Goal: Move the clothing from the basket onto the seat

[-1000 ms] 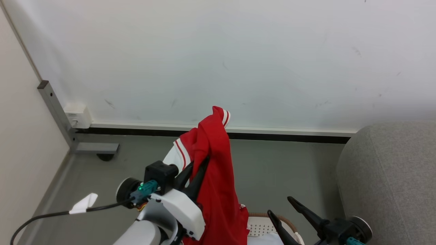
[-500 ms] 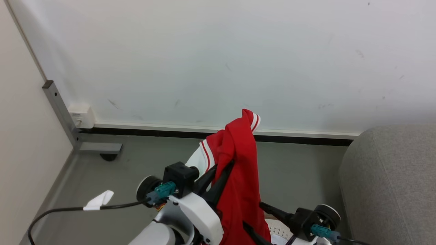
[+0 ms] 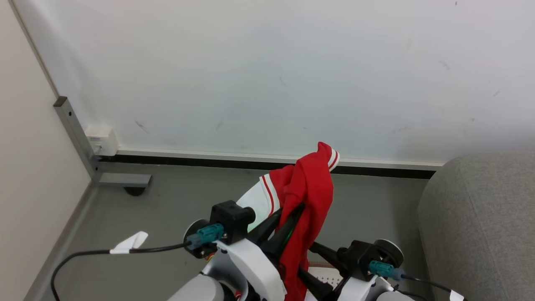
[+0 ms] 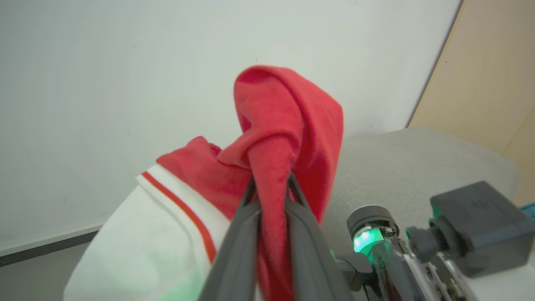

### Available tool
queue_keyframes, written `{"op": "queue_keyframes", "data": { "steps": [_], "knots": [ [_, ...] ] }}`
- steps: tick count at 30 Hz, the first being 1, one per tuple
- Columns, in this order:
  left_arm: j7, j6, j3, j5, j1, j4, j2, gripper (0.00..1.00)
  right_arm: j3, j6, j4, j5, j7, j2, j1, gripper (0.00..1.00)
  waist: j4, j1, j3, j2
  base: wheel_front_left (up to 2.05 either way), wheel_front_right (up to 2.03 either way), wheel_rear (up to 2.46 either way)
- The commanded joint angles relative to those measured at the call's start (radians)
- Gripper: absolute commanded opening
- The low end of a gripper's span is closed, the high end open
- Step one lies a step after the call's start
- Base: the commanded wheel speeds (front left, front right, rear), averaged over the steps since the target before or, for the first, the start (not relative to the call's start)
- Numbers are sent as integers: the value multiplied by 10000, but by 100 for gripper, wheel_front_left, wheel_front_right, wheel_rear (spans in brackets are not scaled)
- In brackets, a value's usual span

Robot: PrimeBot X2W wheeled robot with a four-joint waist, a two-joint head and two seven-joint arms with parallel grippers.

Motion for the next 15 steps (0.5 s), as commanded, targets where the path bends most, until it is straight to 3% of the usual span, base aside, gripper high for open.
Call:
{"op": "queue_keyframes", "data": {
  "steps": [1, 10, 15],
  "knots": [
    [-81, -52, -8, -61, -26, 13, -43, 0, -113, -22, 8, 177, 8, 67, -28, 0, 1, -1, 13, 0, 0, 0, 0],
    [-225, 72, 63, -16, -59, 183, 53, 0, -798, -22, -286, 290, 8, -99, 282, 0, -56, -1, 82, 0, 0, 0, 0],
    [-319, 193, 99, 51, -40, 272, 72, 40, -1277, -22, -543, 256, 8, -303, 536, 0, -134, -1, 106, 0, 0, 0, 0]
  ]
}}
